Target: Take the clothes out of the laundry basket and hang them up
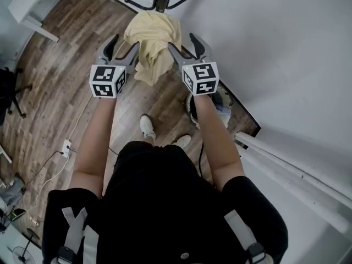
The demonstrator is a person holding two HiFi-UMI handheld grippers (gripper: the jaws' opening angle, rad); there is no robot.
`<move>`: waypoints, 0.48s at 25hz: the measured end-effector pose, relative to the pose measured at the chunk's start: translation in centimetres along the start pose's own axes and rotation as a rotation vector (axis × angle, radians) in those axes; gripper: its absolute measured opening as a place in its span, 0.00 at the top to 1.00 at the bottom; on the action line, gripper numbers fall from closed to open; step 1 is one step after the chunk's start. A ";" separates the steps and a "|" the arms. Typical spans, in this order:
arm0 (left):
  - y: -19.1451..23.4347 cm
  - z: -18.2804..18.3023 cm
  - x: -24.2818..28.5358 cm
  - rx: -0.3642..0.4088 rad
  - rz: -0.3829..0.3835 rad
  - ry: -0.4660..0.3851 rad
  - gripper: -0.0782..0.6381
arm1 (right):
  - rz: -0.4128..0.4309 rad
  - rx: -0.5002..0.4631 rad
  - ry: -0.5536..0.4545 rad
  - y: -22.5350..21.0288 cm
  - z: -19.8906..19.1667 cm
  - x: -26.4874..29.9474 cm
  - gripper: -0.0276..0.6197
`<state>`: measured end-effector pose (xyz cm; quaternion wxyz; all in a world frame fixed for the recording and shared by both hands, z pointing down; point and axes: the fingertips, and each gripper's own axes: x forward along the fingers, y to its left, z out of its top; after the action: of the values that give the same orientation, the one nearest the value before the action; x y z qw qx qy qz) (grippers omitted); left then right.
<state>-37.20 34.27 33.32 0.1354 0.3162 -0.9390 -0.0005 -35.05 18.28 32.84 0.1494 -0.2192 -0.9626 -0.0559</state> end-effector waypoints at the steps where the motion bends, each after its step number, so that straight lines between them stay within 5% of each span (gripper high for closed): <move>1: -0.2 0.5 -0.3 0.006 -0.001 -0.013 0.45 | 0.002 -0.003 -0.011 0.1 0.4 -0.3 0.46; 12: -2.8 4.3 -3.0 0.055 -0.046 -0.081 0.46 | 0.019 -0.026 -0.091 1.4 3.4 -4.1 0.48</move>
<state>-34.36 33.43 28.21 0.0885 0.3408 -0.9359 0.0096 -31.83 18.47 28.37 0.1033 -0.2324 -0.9654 -0.0571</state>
